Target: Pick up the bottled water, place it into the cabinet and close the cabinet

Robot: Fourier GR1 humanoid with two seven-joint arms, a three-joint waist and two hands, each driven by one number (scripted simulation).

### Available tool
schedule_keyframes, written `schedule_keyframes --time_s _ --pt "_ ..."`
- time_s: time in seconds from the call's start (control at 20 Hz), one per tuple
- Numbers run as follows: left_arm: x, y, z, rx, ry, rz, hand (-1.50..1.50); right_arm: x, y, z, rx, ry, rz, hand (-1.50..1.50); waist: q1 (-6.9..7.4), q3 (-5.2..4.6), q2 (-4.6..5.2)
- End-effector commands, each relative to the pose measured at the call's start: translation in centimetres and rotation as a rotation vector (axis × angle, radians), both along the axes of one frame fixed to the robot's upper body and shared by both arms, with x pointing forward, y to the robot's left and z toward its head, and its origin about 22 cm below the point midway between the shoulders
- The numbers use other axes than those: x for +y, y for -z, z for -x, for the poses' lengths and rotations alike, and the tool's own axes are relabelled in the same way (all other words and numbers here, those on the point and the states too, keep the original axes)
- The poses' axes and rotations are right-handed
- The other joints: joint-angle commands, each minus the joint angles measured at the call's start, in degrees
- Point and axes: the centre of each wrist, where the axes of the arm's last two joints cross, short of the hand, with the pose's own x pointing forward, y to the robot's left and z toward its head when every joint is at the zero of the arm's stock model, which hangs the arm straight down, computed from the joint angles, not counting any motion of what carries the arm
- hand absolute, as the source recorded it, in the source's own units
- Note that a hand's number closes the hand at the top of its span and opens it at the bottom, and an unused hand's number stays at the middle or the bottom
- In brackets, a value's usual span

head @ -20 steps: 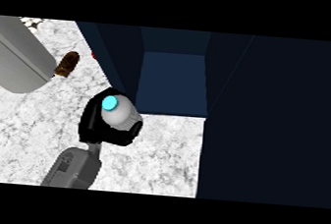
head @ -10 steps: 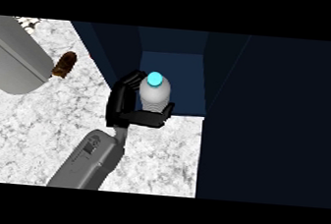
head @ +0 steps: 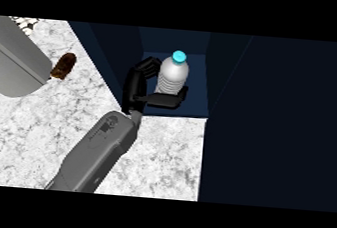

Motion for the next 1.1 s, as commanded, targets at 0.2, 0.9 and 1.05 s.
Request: schedule_keyframes --time_s 0.2,0.9,1.05 --pt "-0.1 -0.6 -3.0 0.034 -0.027 -0.015 1.5 2.1 -3.1 0.2 -0.048 -0.039 -0.052 -1.5 0.16 -0.02 0.16" --pt "0.0 -1.1 -6.3 -0.011 -0.139 -0.152 1.5 2.1 -1.2 -0.1 -0.062 -0.068 -0.05 -1.5 -1.89 -0.01 0.88" --pt "-0.8 -2.6 -7.0 -0.011 -0.124 -0.205 -1.5 1.9 -2.0 0.1 -0.061 -0.081 -0.052 -1.5 -2.28 -0.03 0.93"
